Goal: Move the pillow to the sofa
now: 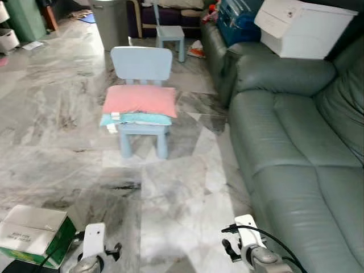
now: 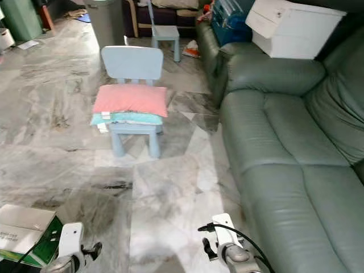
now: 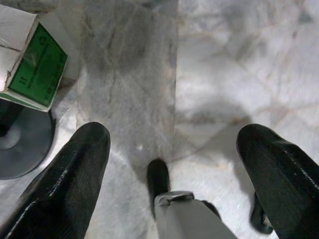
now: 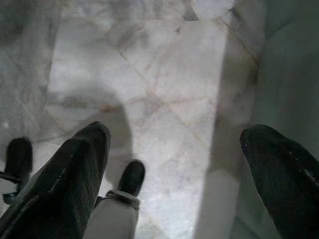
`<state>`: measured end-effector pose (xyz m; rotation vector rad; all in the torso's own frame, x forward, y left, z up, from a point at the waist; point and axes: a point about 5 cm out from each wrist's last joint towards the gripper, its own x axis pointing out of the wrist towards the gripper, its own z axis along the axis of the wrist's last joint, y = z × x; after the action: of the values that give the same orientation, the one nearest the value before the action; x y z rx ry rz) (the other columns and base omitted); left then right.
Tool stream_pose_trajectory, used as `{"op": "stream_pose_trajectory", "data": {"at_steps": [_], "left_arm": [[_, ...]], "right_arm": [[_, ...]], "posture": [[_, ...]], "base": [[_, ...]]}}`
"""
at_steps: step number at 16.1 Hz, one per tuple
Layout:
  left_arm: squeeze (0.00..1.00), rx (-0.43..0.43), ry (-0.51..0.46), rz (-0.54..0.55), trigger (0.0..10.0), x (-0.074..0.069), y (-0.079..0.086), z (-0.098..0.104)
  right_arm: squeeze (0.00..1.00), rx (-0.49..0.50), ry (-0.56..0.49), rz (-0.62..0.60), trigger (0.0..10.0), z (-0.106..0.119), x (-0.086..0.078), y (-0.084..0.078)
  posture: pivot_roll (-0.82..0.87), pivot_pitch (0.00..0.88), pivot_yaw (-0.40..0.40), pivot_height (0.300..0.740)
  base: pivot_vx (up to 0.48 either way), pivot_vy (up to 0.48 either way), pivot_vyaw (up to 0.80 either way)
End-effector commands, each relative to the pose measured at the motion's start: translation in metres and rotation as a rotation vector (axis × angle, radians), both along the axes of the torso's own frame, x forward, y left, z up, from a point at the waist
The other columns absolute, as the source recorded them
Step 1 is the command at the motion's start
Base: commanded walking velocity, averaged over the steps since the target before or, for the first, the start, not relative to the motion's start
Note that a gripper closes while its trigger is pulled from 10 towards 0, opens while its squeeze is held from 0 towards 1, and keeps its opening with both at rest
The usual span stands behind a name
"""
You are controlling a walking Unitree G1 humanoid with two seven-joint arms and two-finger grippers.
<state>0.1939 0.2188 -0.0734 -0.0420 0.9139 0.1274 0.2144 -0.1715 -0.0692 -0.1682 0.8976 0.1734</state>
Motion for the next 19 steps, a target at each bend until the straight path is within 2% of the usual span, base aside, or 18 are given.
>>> {"op": "stream_pose_trajectory", "data": {"at_steps": [1, 5, 11, 19], "left_arm": [[0.0, 0.002, 0.009, 0.012, 10.0, -0.0039, 0.0028, -0.0014], [0.0, 0.0, 0.01, 0.011, 10.0, -0.0049, 0.0015, -0.0022], [0.0, -0.002, 0.017, 0.007, 10.0, -0.0069, 0.0013, -0.0032], [0.0, -0.004, 0.018, 0.004, 10.0, -0.0083, 0.0, -0.0041]], "right_arm": [[0.0, 0.005, -0.011, 0.004, 10.0, 0.0017, 0.0028, 0.0015], [0.0, 0.002, -0.01, 0.006, 10.0, 0.0018, 0.0033, 0.0014], [0.0, -0.003, -0.004, 0.019, 10.0, 0.0007, 0.0014, 0.0024], [0.0, -0.001, 0.002, 0.023, 10.0, -0.0005, -0.0009, 0.0016]], "posture": [[-0.09, 0.037, -0.046, 0.74], [-0.09, 0.033, -0.049, 0.74], [-0.09, 0.027, -0.051, 0.74], [-0.09, 0.028, -0.05, 0.74]], "base": [[0.326, 0.0, 0.57], [0.354, 0.0, 0.54], [0.396, 0.0, 0.0], [0.336, 0.326, 0.0]]}}
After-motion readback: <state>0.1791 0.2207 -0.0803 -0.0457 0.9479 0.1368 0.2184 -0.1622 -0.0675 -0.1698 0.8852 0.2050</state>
